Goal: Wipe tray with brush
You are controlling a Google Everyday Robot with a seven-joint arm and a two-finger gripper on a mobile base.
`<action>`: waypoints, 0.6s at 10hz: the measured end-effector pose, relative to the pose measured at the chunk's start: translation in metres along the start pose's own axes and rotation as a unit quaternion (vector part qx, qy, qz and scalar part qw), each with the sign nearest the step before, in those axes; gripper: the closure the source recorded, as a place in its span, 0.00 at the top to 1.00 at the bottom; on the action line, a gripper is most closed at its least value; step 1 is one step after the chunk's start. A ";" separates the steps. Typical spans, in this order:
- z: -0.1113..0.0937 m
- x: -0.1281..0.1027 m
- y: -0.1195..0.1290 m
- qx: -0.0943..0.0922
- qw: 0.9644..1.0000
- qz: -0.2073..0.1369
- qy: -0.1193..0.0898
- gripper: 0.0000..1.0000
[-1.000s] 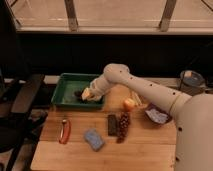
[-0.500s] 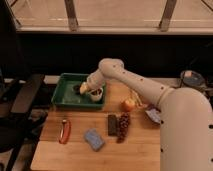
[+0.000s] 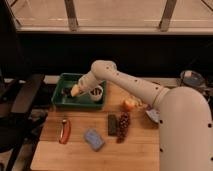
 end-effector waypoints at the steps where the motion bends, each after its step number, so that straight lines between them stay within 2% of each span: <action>1: -0.004 0.016 0.006 0.002 1.000 0.001 0.007 0.00; 3: -0.014 0.036 0.001 0.013 1.000 0.008 0.016 0.00; 4: -0.022 0.045 -0.010 0.024 0.999 0.015 0.020 0.00; 6: -0.034 0.050 -0.032 0.058 0.998 0.025 0.025 0.00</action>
